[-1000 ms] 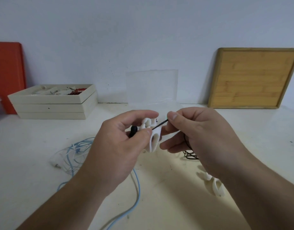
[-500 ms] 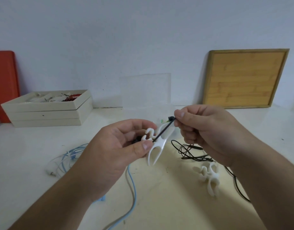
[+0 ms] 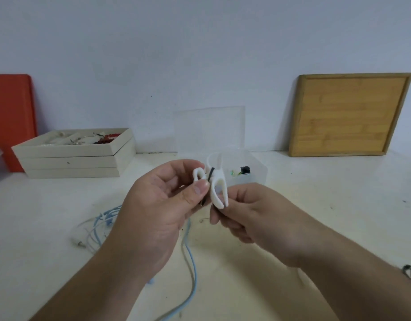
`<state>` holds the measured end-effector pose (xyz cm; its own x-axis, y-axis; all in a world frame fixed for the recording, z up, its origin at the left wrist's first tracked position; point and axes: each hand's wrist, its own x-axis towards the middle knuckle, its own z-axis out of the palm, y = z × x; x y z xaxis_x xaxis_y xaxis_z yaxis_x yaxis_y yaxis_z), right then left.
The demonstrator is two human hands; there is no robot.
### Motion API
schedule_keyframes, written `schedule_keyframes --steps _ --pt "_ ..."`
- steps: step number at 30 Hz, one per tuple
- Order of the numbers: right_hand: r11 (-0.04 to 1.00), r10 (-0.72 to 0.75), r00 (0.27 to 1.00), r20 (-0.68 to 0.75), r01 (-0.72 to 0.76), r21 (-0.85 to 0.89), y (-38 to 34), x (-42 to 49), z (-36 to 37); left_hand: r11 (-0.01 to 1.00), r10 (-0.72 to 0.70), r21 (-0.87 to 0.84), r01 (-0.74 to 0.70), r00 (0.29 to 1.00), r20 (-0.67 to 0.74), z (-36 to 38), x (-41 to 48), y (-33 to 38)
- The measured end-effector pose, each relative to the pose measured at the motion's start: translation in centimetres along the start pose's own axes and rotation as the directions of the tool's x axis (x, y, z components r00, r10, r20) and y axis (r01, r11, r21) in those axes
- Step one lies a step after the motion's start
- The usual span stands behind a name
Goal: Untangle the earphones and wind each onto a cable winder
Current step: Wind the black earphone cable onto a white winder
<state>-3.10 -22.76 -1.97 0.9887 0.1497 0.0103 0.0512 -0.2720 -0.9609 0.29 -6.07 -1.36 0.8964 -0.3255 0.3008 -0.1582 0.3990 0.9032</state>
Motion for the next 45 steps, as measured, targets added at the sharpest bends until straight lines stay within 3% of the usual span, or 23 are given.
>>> schedule_keyframes --steps 8,13,16,20,23,26,31,36,40,45 --pt "0.997 -0.075 0.992 0.101 0.073 0.025 -0.9 -0.5 -0.1 0.978 0.115 0.19 -0.082 0.978 -0.172 -0.9 0.5 0.0" --pt "0.99 -0.139 0.979 0.147 0.134 0.047 -1.6 -0.9 -0.8 0.908 0.179 0.399 -0.125 0.979 -0.101 -0.8 0.2 0.1" --pt "0.981 -0.192 0.98 0.059 0.19 0.031 -2.3 -1.5 -1.9 0.875 0.144 0.465 -0.132 0.99 0.01 -0.7 -0.1 0.1" --pt "0.966 -0.249 0.947 -0.203 0.229 -0.117 -2.5 -1.8 -3.6 0.876 0.066 0.467 -0.117 0.99 0.124 -0.5 -0.3 0.0" --pt "0.949 -0.299 0.883 -0.363 0.235 -0.21 -2.4 -1.7 -4.2 0.92 0.008 0.384 -0.08 0.983 0.185 -0.3 -0.4 0.1" --pt "0.955 -0.287 0.869 -0.403 0.224 -0.197 -2.1 -1.3 -4.1 0.965 -0.042 0.26 -0.022 0.97 0.237 -0.2 -0.4 0.1" --pt "0.994 -0.098 0.945 -0.312 0.075 -0.085 -1.3 -0.8 -3.1 0.996 -0.072 0.068 0.055 0.956 0.283 -0.1 -0.4 0.3" --pt "0.995 0.027 1.0 0.008 -0.026 -0.096 -0.5 -0.4 -0.7 0.994 -0.031 -0.099 0.035 0.999 0.041 -0.2 0.1 0.0" --pt "0.996 -0.011 0.991 0.134 0.023 -0.086 -0.8 -0.7 0.4 0.999 0.038 0.009 -0.037 0.992 -0.119 -0.7 0.6 -0.5" --pt "0.992 -0.042 0.99 0.131 0.057 -0.113 -1.6 -1.0 -0.3 0.987 0.076 0.153 -0.051 0.984 -0.16 -1.4 0.8 -0.5"
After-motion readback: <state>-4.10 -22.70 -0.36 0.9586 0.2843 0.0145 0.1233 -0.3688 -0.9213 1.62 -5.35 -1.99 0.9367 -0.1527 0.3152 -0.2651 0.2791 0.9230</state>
